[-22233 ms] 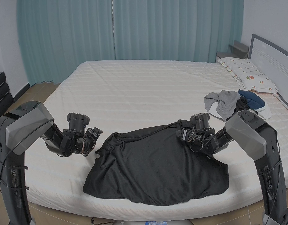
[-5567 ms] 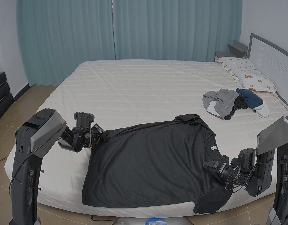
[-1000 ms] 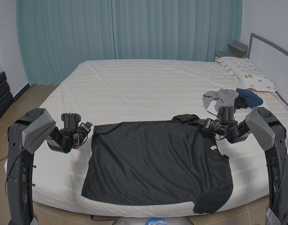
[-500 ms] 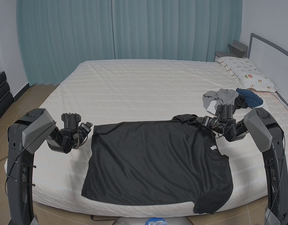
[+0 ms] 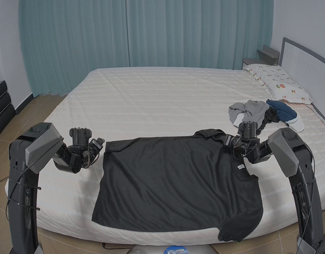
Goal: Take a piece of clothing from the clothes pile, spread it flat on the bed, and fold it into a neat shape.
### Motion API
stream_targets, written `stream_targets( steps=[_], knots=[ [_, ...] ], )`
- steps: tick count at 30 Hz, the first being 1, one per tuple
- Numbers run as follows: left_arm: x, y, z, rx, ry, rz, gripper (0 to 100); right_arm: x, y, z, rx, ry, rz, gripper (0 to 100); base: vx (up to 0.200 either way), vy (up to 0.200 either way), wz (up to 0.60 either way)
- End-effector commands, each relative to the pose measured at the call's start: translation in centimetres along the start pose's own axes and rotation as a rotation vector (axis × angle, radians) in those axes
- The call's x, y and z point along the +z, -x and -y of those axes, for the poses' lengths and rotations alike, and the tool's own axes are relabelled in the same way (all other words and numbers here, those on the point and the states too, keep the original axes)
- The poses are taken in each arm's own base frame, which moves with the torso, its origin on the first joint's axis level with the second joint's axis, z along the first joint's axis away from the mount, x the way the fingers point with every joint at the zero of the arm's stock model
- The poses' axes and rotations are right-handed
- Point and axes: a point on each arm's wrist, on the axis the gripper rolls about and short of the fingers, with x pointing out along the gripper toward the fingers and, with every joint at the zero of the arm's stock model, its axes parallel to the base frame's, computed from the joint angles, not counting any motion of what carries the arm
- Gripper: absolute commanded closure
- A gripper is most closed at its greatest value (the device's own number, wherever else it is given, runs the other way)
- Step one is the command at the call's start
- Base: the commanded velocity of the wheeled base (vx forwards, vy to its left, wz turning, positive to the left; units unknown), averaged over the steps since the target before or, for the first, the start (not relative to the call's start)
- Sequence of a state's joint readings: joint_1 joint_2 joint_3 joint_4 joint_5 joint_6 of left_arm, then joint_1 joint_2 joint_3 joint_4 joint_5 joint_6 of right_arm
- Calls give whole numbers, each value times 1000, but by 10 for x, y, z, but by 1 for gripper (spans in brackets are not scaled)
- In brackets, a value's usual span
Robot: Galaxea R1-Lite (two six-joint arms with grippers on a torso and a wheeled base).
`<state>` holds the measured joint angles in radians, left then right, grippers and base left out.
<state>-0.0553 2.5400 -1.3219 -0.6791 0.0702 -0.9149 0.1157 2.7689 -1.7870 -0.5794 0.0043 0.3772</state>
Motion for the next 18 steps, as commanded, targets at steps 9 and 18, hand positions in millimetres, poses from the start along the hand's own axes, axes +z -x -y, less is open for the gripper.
stream_targets(
  steps=[9,18],
  knots=[
    [-1,-1,-1,4,-1,-1,0,12,-4,-3,-5,-12,67,100,0,0,0],
    [-1,-2,-2,4,-1,-1,0,19,-13,-2,-24,-24,133,100,0,0,0]
  ],
)
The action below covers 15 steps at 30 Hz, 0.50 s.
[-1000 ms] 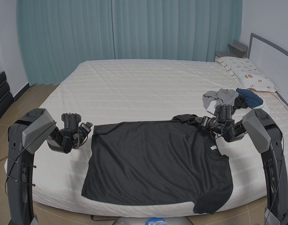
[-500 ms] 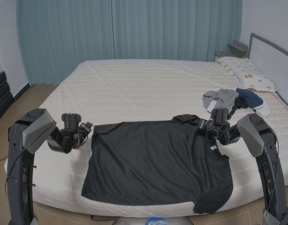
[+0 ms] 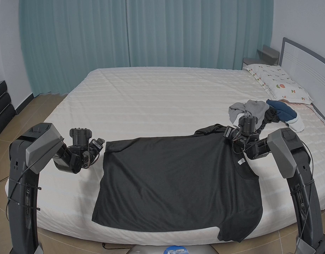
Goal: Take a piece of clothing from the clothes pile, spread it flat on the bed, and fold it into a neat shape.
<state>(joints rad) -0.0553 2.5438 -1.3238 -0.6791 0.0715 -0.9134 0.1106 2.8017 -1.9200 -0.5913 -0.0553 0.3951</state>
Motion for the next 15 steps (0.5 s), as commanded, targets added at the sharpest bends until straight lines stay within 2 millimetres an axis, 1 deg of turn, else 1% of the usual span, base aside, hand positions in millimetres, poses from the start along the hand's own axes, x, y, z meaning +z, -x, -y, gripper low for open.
stream_targets(
  steps=[1,6,12,13,15],
  knots=[
    [-1,-1,-1,2,1,-1,0,-8,-7,4,-14,-5,11,100,0,0,0],
    [-1,-1,0,1,0,-2,0,-20,-14,9,-35,-4,12,100,0,0,0],
    [-1,-1,0,1,0,-2,0,-20,-14,11,-38,-6,13,100,0,0,0],
    [-2,0,-1,4,0,-4,0,-20,-14,11,-38,-6,13,0,0,0,0],
    [-1,0,0,1,1,-2,0,-20,-14,10,-34,-7,23,0,0,0,0]
  ],
)
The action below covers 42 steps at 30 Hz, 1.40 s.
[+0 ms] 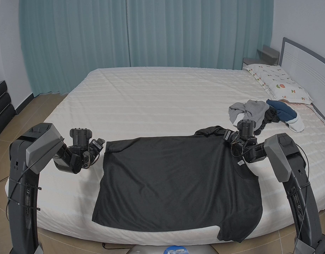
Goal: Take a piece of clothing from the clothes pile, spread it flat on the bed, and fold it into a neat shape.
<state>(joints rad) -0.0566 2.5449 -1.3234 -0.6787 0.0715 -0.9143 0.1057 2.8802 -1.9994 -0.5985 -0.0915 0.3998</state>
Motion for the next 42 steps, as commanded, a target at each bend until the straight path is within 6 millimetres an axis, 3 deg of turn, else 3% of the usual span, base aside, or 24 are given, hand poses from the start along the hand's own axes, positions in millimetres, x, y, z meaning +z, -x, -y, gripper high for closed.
stream_targets(
  steps=[1,4,9,14,15,16,18,19,20,21,22,24,25,26,27,32,38,42],
  knots=[
    [0,0,0,1,1,-2,0,-3,-1,0,2,0,2,0,0,0,0],
    [-1,1,-1,3,1,-4,0,4,1,-2,3,-2,15,0,0,0,0],
    [-1,2,-1,6,1,-8,0,30,26,9,-43,-9,-11,0,0,0,0],
    [3,15,3,-2,4,-11,0,50,76,23,-48,-41,-69,0,0,0,0],
    [3,15,3,-2,4,-11,0,50,76,23,-48,-41,-69,0,0,0,0],
    [8,24,8,-16,2,-1,0,53,99,25,-44,-47,-99,0,0,0,0],
    [15,37,15,-47,5,23,0,57,125,26,-55,-83,-115,0,0,0,0],
    [15,37,15,-47,5,23,0,57,125,26,-55,-83,-115,0,0,0,0],
    [19,50,23,-80,5,42,0,57,149,26,-59,-142,-125,0,0,0,0],
    [19,50,23,-80,5,42,0,57,149,26,-59,-142,-125,0,0,0,0],
    [24,65,30,-100,6,51,0,57,171,26,-59,-187,-123,0,0,0,0],
    [28,81,35,-111,8,47,0,54,194,30,-52,-207,-136,0,0,0,0],
    [28,81,35,-111,8,47,0,54,194,30,-52,-207,-136,0,0,0,0],
    [21,92,32,-107,2,12,0,49,215,40,-42,-222,-163,0,0,0,0],
    [16,96,30,-100,-2,-4,0,47,222,42,-31,-227,-175,0,0,0,0],
    [-12,127,-3,-35,-14,-115,0,23,263,45,37,-285,-277,0,0,0,0],
    [-47,160,-32,-9,-43,-197,0,-2,288,47,38,-336,-319,0,0,0,0],
    [-62,172,-39,-22,-59,-223,0,-14,302,47,51,-391,-361,0,-50,0,0]
  ],
)
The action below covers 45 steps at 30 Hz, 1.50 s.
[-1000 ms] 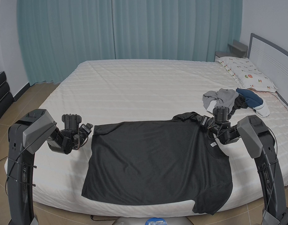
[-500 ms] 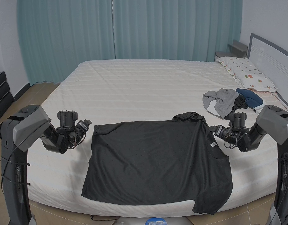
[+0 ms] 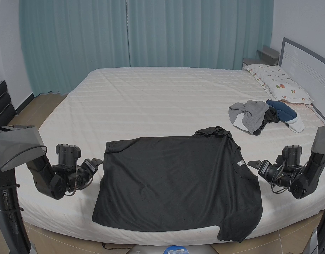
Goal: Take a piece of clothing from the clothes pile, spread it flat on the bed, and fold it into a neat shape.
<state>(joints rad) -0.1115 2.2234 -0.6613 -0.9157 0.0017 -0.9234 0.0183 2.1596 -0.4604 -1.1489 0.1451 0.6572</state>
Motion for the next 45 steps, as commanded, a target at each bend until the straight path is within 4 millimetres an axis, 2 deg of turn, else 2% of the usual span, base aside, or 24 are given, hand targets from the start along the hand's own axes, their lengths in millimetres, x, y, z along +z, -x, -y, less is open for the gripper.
stream_targets(
  steps=[1,7,12,20,32,40,43,45],
  knots=[
    [-41,49,-13,-32,-49,-86,0,-33,45,6,77,-103,-101,0,-200,0,0],
    [-54,55,-13,-31,-74,-126,0,-50,49,15,97,-97,-149,0,-200,0,0],
    [-56,55,-16,-19,-52,-140,0,-63,46,15,103,-81,-174,0,0,0,0],
    [-63,58,-14,-23,-37,-160,0,-62,48,14,106,-82,-175,0,0,0,0],
    [-68,64,-15,-18,-47,-174,0,-63,49,12,108,-76,-175,0,0,-200,0],
    [-65,69,-12,-26,-72,-160,0,-65,50,12,107,-73,-185,0,0,0,0],
    [-63,71,-19,-2,-93,-153,0,-66,51,13,103,-74,-189,0,0,0,0],
    [-60,75,-33,53,-83,-144,0,-66,52,13,103,-74,-189,0,0,0,0]
  ],
)
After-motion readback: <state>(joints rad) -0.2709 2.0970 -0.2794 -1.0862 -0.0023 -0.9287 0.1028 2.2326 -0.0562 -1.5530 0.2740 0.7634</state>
